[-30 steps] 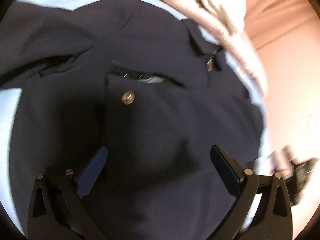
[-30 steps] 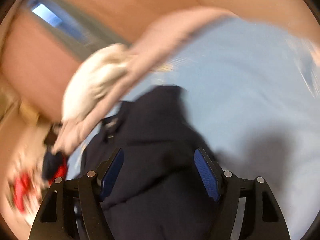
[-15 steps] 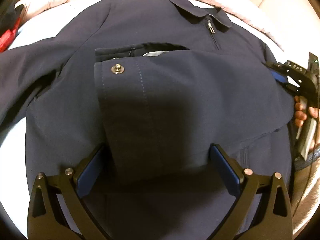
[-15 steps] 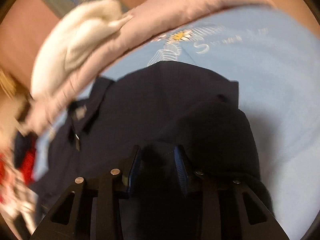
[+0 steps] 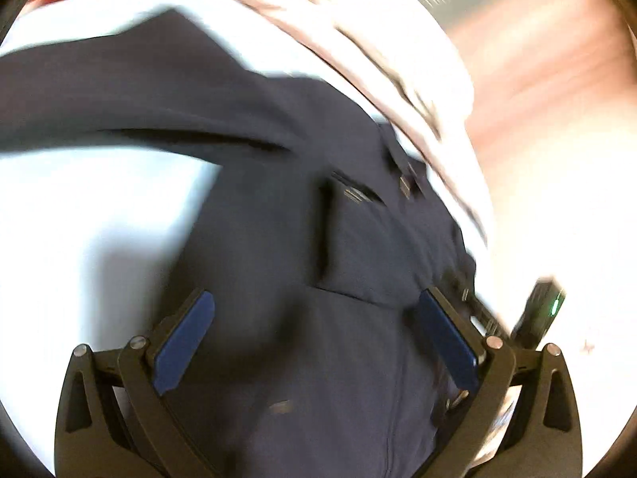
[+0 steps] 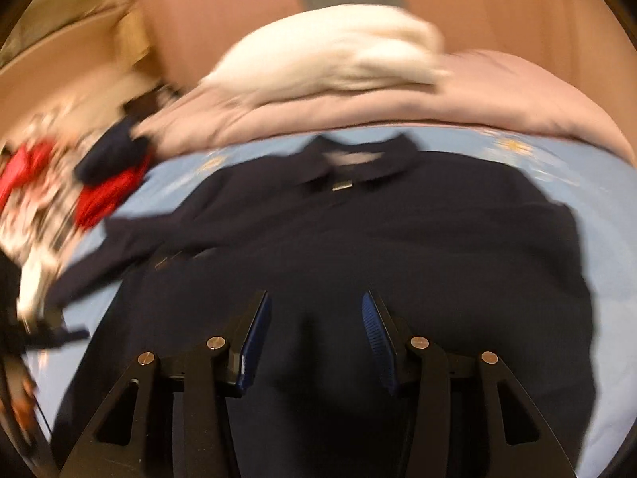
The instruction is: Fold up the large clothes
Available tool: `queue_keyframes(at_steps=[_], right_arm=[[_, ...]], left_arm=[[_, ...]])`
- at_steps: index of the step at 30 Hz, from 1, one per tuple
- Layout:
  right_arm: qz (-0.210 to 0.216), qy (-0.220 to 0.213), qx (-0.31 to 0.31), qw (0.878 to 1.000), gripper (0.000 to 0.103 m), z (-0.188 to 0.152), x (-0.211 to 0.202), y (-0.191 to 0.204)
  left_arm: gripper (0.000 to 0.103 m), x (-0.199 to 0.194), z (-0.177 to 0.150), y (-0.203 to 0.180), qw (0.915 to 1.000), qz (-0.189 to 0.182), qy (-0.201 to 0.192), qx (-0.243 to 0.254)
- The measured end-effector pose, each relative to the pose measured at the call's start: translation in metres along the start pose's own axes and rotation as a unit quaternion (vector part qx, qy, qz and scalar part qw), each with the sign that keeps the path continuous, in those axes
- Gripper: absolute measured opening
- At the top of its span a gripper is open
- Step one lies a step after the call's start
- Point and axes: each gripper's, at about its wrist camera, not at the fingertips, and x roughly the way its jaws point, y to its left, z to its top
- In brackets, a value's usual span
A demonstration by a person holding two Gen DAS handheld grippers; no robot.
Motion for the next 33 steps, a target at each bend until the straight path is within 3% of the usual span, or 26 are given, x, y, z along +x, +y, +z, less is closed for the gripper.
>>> queue_keyframes(at_steps=[4, 8, 11, 13, 14, 17, 21, 25, 28, 30, 31, 33], right_arm=[[0.028, 0.019, -0.055, 0.998, 0.046, -0.001, 0.028, 0.057], [0.048, 0.027, -0.075, 0.996, 0.046, -0.001, 0.054, 0.095], [0.031, 0.049, -0.1, 0.993, 0.046, -0.009, 0.083, 0.118], [0.003, 0.08, -0.121, 0.989, 0.046, -0.017, 0.103, 0.126], [-0.001, 0.075, -0.127, 0.989, 0.046, -0.017, 0.104, 0.128], [0.005, 0.079, -0.114, 0.99, 0.046, -0.011, 0.094, 0.125], [0.046, 0.05, -0.098, 0.993, 0.046, -0.014, 0.061, 0.124], [0.081, 0.034, -0.081, 0.993, 0.046, -0.021, 0.032, 0.126], [0.087, 0.034, -0.076, 0.993, 0.046, -0.022, 0.025, 0.123], [0.085, 0.033, -0.072, 0.993, 0.046, -0.024, 0.02, 0.12], [0.087, 0.03, -0.07, 0.993, 0.046, -0.025, 0.017, 0.118], [0.089, 0.027, -0.065, 0.994, 0.046, -0.028, 0.012, 0.114]], left_arm=[[0.103, -0.051, 0.013, 0.07, 0.994, 0.025, -0.058, -0.089], [0.103, -0.092, 0.015, 0.136, 0.9768, 0.015, -0.114, -0.181], [0.103, -0.112, 0.022, 0.176, 0.9639, 0.003, -0.131, -0.232], [0.103, -0.111, 0.025, 0.185, 0.9579, -0.005, -0.133, -0.254], [0.103, -0.11, 0.028, 0.191, 0.9536, -0.006, -0.138, -0.267], [0.103, -0.101, 0.041, 0.209, 0.9429, -0.032, -0.148, -0.297], [0.103, -0.103, 0.062, 0.231, 0.9342, -0.044, -0.156, -0.318], [0.103, -0.102, 0.08, 0.236, 0.9299, -0.037, -0.174, -0.322], [0.101, -0.101, 0.089, 0.243, 0.9207, -0.014, -0.201, -0.334], [0.09, -0.102, 0.095, 0.246, 0.9108, 0.032, -0.225, -0.345], [0.078, -0.1, 0.1, 0.246, 0.9086, 0.055, -0.228, -0.346], [0.056, -0.1, 0.106, 0.243, 0.9109, 0.082, -0.225, -0.336]])
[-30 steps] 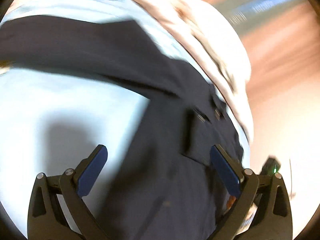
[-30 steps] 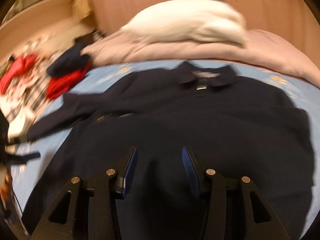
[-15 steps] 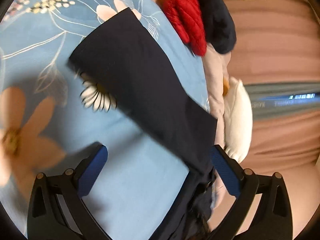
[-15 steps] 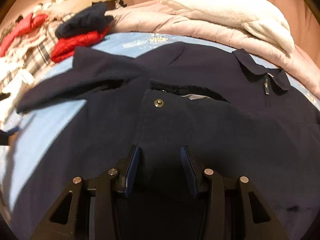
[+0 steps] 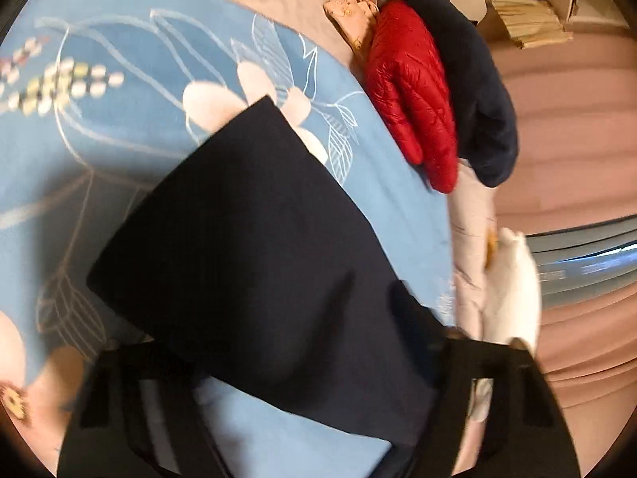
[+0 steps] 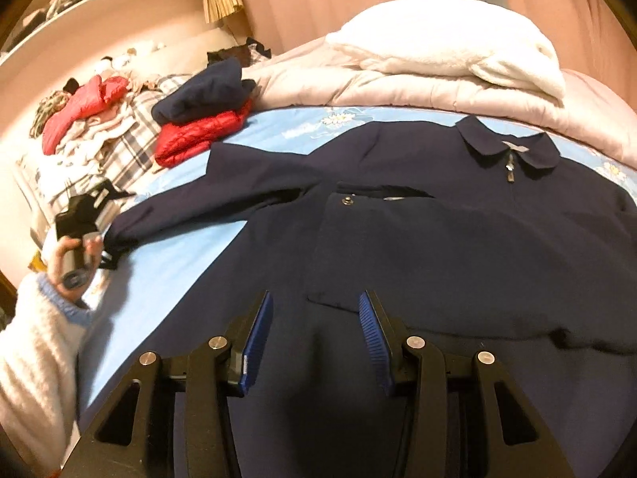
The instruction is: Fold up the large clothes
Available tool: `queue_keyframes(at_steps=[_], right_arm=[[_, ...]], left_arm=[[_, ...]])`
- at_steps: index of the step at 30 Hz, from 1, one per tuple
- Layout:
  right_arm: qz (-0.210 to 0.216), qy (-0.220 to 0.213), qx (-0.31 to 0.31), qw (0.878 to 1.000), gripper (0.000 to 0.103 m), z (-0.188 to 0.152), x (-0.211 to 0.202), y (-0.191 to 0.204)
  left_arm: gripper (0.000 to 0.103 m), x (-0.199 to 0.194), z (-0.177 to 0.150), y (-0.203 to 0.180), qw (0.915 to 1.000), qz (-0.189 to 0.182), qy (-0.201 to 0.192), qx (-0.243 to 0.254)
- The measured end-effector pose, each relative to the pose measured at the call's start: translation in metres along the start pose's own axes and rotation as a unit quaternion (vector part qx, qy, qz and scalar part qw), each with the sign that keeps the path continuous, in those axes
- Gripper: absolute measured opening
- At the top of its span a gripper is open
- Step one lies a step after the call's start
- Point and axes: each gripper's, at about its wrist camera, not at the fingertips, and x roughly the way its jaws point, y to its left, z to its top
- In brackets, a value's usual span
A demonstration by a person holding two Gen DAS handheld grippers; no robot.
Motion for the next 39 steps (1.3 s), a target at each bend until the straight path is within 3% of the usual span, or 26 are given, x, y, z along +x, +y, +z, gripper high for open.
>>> queue_keyframes(at_steps=[2, 6, 10, 12, 16, 20, 23, 24, 27, 30, 31, 32, 34, 36, 38, 39], right_arm=[[-0.006, 0.0, 0.003, 1.0, 0.046, -0.003, -0.004, -0.004], [-0.02, 0.001, 0.014, 1.0, 0.046, -0.01, -0.011, -0.015], [-0.021, -0.009, 0.031, 0.999, 0.046, -0.015, -0.024, -0.026], [-0.023, -0.017, 0.043, 0.999, 0.046, -0.018, -0.033, -0.032], [-0.016, -0.036, 0.069, 0.997, 0.046, -0.023, -0.052, -0.045], [-0.013, -0.065, 0.103, 0.992, 0.046, -0.029, -0.08, -0.064], [-0.022, -0.084, 0.136, 0.987, 0.046, -0.037, -0.1, -0.084], [-0.028, -0.09, 0.148, 0.984, 0.046, -0.04, -0.107, -0.091], [-0.04, -0.101, 0.183, 0.977, 0.047, -0.051, -0.122, -0.114], [-0.055, -0.105, 0.207, 0.971, 0.048, -0.061, -0.132, -0.132], [-0.06, -0.106, 0.215, 0.969, 0.048, -0.064, -0.134, -0.138], [-0.064, -0.107, 0.222, 0.967, 0.049, -0.067, -0.135, -0.142], [-0.073, -0.108, 0.244, 0.961, 0.053, -0.073, -0.136, -0.152], [-0.085, -0.109, 0.262, 0.955, 0.056, -0.078, -0.136, -0.162], [-0.092, -0.106, 0.278, 0.95, 0.056, -0.082, -0.136, -0.173], [-0.091, -0.105, 0.285, 0.948, 0.056, -0.085, -0.136, -0.178]], left_arm=[[0.013, 0.002, 0.002, -0.008, 0.9997, 0.011, 0.007, 0.023], [0.007, -0.023, -0.005, -0.043, 0.9933, 0.032, -0.024, 0.108], [0.007, -0.062, -0.033, -0.11, 0.9739, 0.009, -0.049, 0.222], [0.007, -0.086, -0.059, -0.156, 0.956, -0.015, -0.059, 0.287], [0.008, -0.127, -0.133, -0.233, 0.9122, -0.063, -0.066, 0.399], [0.008, -0.136, -0.224, -0.29, 0.87, -0.093, -0.032, 0.483], [0.008, -0.12, -0.301, -0.313, 0.8376, -0.098, 0.01, 0.537], [0.008, -0.114, -0.32, -0.316, 0.8303, -0.097, 0.021, 0.549], [0.012, -0.081, -0.398, -0.315, 0.8006, -0.09, 0.086, 0.586], [0.015, -0.046, -0.455, -0.305, 0.7773, -0.089, 0.154, 0.603], [0.025, -0.031, -0.48, -0.299, 0.7627, -0.089, 0.186, 0.613], [0.044, -0.019, -0.496, -0.295, 0.7543, -0.087, 0.213, 0.615], [0.073, -0.001, -0.521, -0.285, 0.7419, -0.081, 0.262, 0.612], [0.073, 0.002, -0.53, -0.28, 0.7381, -0.092, 0.274, 0.61], [0.081, -0.003, -0.534, -0.276, 0.717, -0.111, 0.309, 0.615], [0.081, -0.013, -0.538, -0.277, 0.7112, -0.116, 0.314, 0.618]])
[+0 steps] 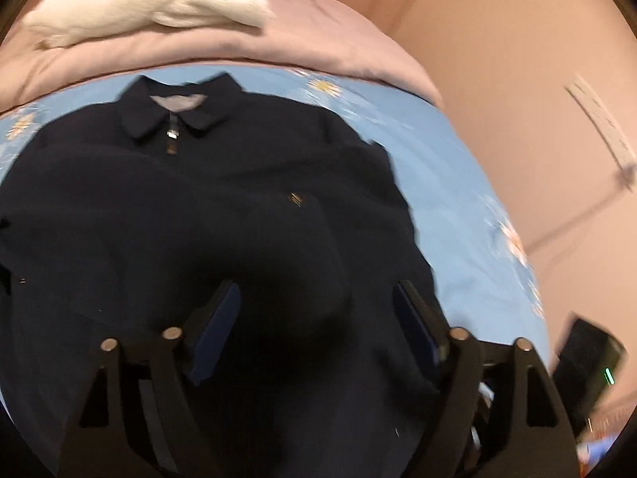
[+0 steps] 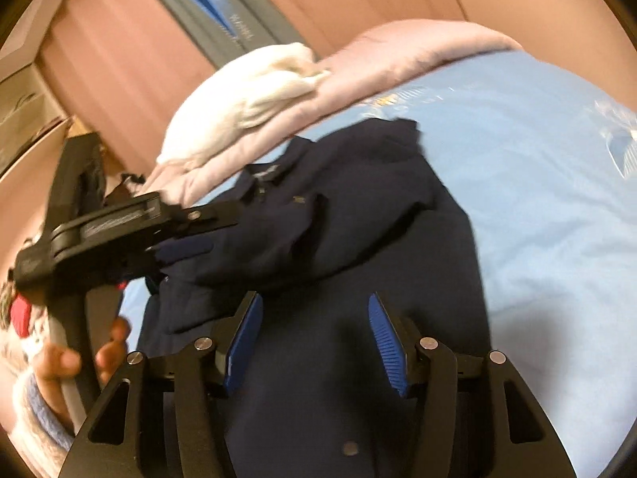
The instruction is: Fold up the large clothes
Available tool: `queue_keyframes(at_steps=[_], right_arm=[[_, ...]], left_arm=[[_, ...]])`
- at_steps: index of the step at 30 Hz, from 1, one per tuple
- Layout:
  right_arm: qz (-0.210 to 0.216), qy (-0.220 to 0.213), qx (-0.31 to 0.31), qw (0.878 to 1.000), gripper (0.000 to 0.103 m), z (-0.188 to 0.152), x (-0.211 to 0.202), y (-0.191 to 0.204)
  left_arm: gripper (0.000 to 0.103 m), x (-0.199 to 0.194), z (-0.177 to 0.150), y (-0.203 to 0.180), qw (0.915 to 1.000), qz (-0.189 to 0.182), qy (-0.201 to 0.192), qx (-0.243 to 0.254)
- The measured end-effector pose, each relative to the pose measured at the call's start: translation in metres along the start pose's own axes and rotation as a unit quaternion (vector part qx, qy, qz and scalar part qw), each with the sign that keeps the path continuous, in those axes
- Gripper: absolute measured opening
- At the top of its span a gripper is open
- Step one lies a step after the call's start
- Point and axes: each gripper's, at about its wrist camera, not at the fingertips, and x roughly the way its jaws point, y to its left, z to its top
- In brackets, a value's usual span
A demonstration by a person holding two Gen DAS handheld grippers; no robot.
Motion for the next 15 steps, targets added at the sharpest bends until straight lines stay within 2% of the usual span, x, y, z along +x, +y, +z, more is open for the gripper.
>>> queue_keyframes(at_steps=[3, 5, 7, 9, 10, 11, 12, 14, 15], right_arm=[[0.001, 0.012, 0.021, 1.0, 0.057, 0.003, 0.008, -0.01], [0.013, 0.019, 0.033, 0.999, 0.057, 0.004, 0.012, -0.013], [0.033, 0.032, 0.054, 0.997, 0.057, 0.008, 0.021, -0.015], [0.059, 0.039, 0.075, 0.995, 0.057, 0.012, 0.029, -0.015], [0.076, 0.04, 0.088, 0.992, 0.059, 0.016, 0.034, -0.013], [0.087, 0.041, 0.096, 0.991, 0.061, 0.017, 0.037, -0.011], [0.095, 0.041, 0.107, 0.989, 0.065, 0.021, 0.042, -0.01], [0.094, 0.039, 0.113, 0.988, 0.065, 0.029, 0.052, -0.005], [0.095, 0.041, 0.107, 0.989, 0.065, 0.034, 0.059, 0.0]], left_arm=[[0.082, -0.033, -0.018, 0.015, 0.9992, -0.035, -0.011, 0.012], [0.085, -0.07, -0.029, 0.042, 0.9965, -0.071, -0.043, -0.013], [0.088, -0.099, -0.036, 0.077, 0.9923, -0.071, -0.079, -0.063], [0.092, -0.121, -0.043, 0.119, 0.9847, -0.052, -0.118, -0.117], [0.093, -0.127, -0.046, 0.137, 0.98, -0.048, -0.128, -0.145], [0.093, -0.133, -0.052, 0.17, 0.9695, -0.053, -0.136, -0.197], [0.093, -0.135, -0.055, 0.186, 0.9622, -0.062, -0.141, -0.225], [0.093, -0.139, -0.069, 0.231, 0.9376, -0.085, -0.161, -0.296], [0.093, -0.14, -0.075, 0.245, 0.9291, -0.087, -0.165, -0.319]])
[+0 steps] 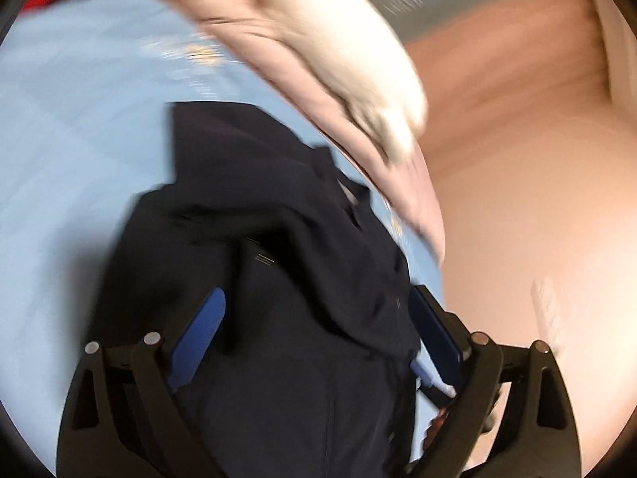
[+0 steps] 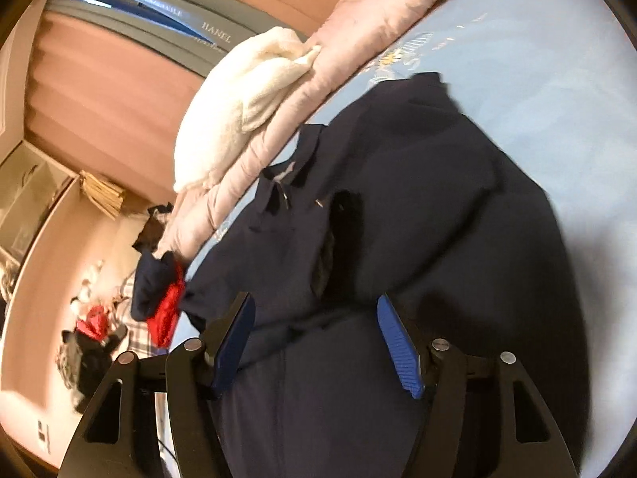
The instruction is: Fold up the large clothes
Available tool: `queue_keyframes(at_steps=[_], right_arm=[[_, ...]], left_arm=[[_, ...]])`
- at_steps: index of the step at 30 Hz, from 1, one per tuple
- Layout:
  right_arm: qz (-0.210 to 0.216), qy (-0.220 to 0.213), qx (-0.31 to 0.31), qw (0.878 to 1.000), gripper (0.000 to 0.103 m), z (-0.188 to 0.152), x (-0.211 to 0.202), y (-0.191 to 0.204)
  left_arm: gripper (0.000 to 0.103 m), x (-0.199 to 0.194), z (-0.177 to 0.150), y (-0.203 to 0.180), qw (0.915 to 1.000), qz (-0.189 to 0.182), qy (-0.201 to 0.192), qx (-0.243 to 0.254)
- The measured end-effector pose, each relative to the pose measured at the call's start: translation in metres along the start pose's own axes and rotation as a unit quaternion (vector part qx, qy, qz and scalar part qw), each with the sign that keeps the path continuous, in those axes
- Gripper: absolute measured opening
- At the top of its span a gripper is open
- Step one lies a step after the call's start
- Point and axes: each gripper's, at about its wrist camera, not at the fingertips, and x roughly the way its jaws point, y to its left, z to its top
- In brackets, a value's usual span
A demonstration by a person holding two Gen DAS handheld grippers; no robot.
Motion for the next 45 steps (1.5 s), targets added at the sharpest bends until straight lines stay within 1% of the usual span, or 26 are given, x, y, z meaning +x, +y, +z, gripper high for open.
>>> queue_keyframes(at_steps=[2, 6, 9, 11, 16, 17, 18, 19, 20, 21, 22, 24, 26, 27, 30, 32, 34, 36, 37, 38, 40, 41, 42, 43, 44, 45], right_arm=[[-0.013, 0.009, 0.0, 1.0, 0.065, 0.005, 0.01, 0.004], [-0.043, 0.036, 0.013, 0.998, 0.065, 0.014, 0.03, 0.004], [-0.031, 0.038, 0.018, 0.999, 0.065, 0.017, 0.033, 0.002], [-0.028, 0.04, 0.03, 0.998, 0.065, 0.018, 0.033, -0.002], [-0.025, 0.055, 0.043, 0.997, 0.064, 0.017, 0.04, -0.007], [-0.025, 0.056, 0.043, 0.997, 0.062, 0.018, 0.041, -0.007], [-0.026, 0.055, 0.043, 0.997, 0.056, 0.019, 0.042, -0.007], [-0.029, 0.056, 0.04, 0.997, 0.039, 0.019, 0.043, -0.007], [-0.035, 0.056, 0.036, 0.997, 0.025, 0.021, 0.045, -0.006], [-0.044, 0.057, 0.029, 0.997, 0.006, 0.022, 0.046, -0.006], [-0.049, 0.058, 0.027, 0.997, 0.005, 0.025, 0.047, -0.006], [-0.037, 0.046, 0.019, 0.998, 0.004, 0.031, 0.045, -0.001], [-0.017, 0.019, -0.005, 1.0, 0.004, 0.039, 0.035, 0.01], [-0.01, 0.003, -0.022, 1.0, 0.004, 0.044, 0.028, 0.018], [0.027, -0.033, -0.046, 0.998, 0.004, 0.05, 0.005, 0.028], [0.027, -0.03, -0.068, 0.997, 0.004, 0.043, -0.005, 0.022], [-0.006, 0.006, -0.086, 0.996, 0.003, 0.023, -0.004, 0.009], [-0.043, 0.055, -0.111, 0.991, 0.003, -0.006, 0.002, -0.008], [-0.052, 0.073, -0.112, 0.99, 0.003, -0.014, 0.005, -0.014], [-0.054, 0.096, -0.109, 0.988, 0.003, -0.021, 0.009, -0.022], [-0.09, 0.118, -0.109, 0.983, 0.003, -0.022, 0.008, -0.03], [-0.098, 0.117, -0.111, 0.982, 0.005, -0.019, 0.003, -0.03], [-0.125, 0.108, -0.121, 0.979, 0.02, -0.014, -0.006, -0.026], [-0.159, 0.084, -0.143, 0.973, 0.032, -0.008, -0.019, -0.016], [-0.173, 0.059, -0.162, 0.97, 0.033, -0.005, -0.027, -0.005], [-0.171, 0.032, -0.186, 0.967, 0.035, -0.001, -0.036, 0.01]], left_arm=[[0.093, 0.006, 0.008, 0.02, 0.9994, -0.006, 0.006, -0.033], [0.093, 0.039, 0.015, 0.03, 0.9959, -0.041, 0.039, -0.071], [0.093, 0.062, 0.023, 0.033, 0.9947, -0.043, 0.049, -0.079], [0.093, 0.085, 0.024, 0.04, 0.9917, -0.043, 0.062, -0.104], [0.092, 0.11, 0.034, 0.059, 0.9899, -0.034, 0.051, -0.128], [0.092, 0.112, 0.038, 0.06, 0.9895, -0.044, 0.041, -0.132], [0.092, 0.112, 0.042, 0.062, 0.9889, -0.05, 0.031, -0.137], [0.09, 0.105, 0.047, 0.064, 0.9881, -0.054, 0.015, -0.143], [0.082, 0.098, 0.052, 0.067, 0.9877, -0.053, -0.007, -0.147], [0.077, 0.092, 0.058, 0.069, 0.9873, -0.049, -0.029, -0.148], [0.071, 0.086, 0.063, 0.073, 0.9859, -0.048, -0.05, -0.152], [0.063, 0.082, 0.068, 0.082, 0.9818, -0.06, -0.062, -0.169], [0.044, 0.079, 0.068, 0.09, 0.9813, -0.054, -0.064, -0.173], [0.04, 0.08, 0.067, 0.09, 0.9816, -0.053, -0.064, -0.172], [0.034, 0.074, 0.06, 0.089, 0.9863, -0.047, -0.064, -0.145], [0.031, 0.074, 0.057, 0.094, 0.9862, -0.046, -0.063, -0.146], [0.031, 0.077, 0.056, 0.098, 0.9852, -0.045, -0.06, -0.154], [0.031, 0.077, 0.051, 0.1, 0.9853, -0.042, -0.056, -0.156], [0.033, 0.074, 0.048, 0.099, 0.9857, -0.042, -0.056, -0.154], [0.033, 0.071, 0.046, 0.099, 0.9863, -0.04, -0.053, -0.151], [0.034, 0.066, 0.046, 0.1, 0.9871, -0.04, -0.047, -0.148], [0.036, 0.065, 0.046, 0.101, 0.9868, -0.043, -0.042, -0.15], [0.036, 0.063, 0.046, 0.103, 0.9864, -0.046, -0.039, -0.153], [0.04, 0.063, 0.046, 0.103, 0.9861, -0.05, -0.037, -0.154], [0.044, 0.063, 0.047, 0.103, 0.9858, -0.054, -0.033, -0.156], [0.046, 0.064, 0.047, 0.102, 0.9853, -0.056, -0.032, -0.158]])
